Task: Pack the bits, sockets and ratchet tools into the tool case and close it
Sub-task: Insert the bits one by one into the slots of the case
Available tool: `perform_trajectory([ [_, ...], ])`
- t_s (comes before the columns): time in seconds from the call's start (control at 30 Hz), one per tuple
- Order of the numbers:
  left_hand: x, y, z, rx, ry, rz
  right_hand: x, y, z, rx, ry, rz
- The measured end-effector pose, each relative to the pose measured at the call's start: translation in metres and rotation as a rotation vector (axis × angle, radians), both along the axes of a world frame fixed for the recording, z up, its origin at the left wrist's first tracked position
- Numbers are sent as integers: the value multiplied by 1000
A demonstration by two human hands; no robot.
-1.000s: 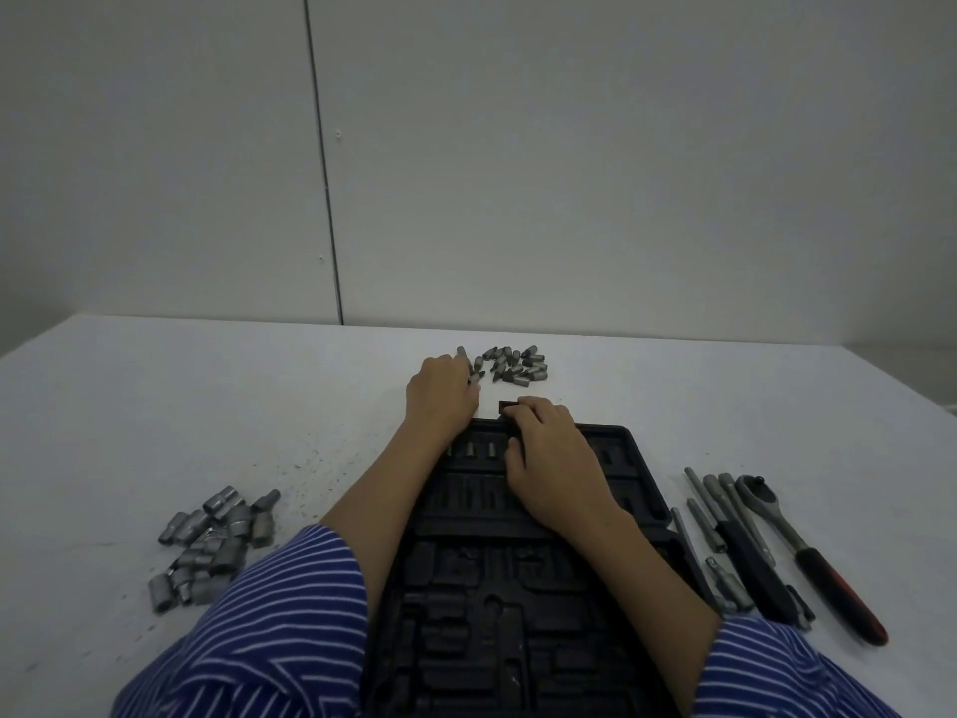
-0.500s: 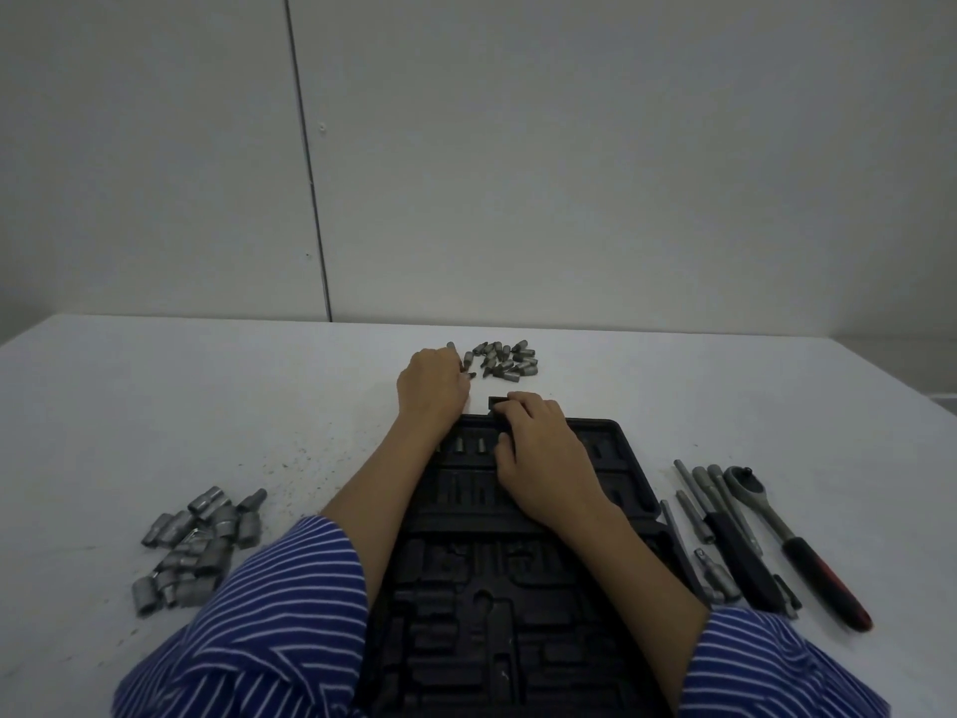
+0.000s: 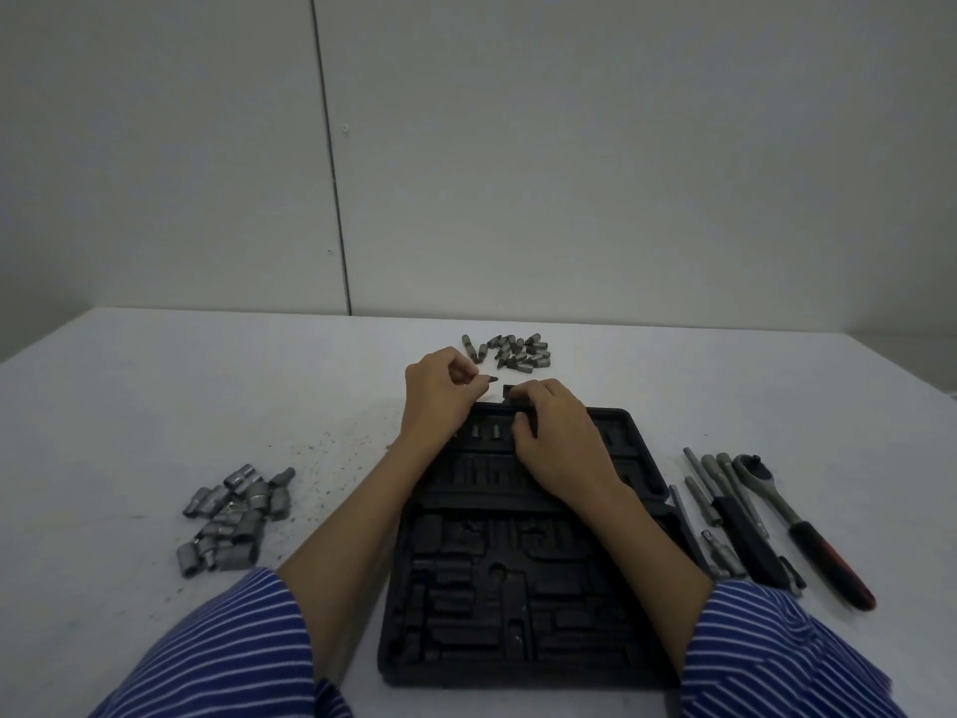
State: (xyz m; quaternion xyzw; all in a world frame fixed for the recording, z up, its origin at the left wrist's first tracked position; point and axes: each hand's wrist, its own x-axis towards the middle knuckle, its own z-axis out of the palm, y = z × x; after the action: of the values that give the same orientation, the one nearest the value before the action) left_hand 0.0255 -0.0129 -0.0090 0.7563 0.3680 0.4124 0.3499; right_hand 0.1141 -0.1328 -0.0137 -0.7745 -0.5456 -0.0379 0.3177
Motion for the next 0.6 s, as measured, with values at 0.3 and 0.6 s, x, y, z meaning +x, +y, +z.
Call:
perform_trajectory([
  [0.3, -14, -25, 3, -10, -45, -87, 1, 0, 2, 85, 64, 45],
  [0.6, -16, -31, 3, -30, -39, -160, 3, -1, 3, 108, 146, 46],
])
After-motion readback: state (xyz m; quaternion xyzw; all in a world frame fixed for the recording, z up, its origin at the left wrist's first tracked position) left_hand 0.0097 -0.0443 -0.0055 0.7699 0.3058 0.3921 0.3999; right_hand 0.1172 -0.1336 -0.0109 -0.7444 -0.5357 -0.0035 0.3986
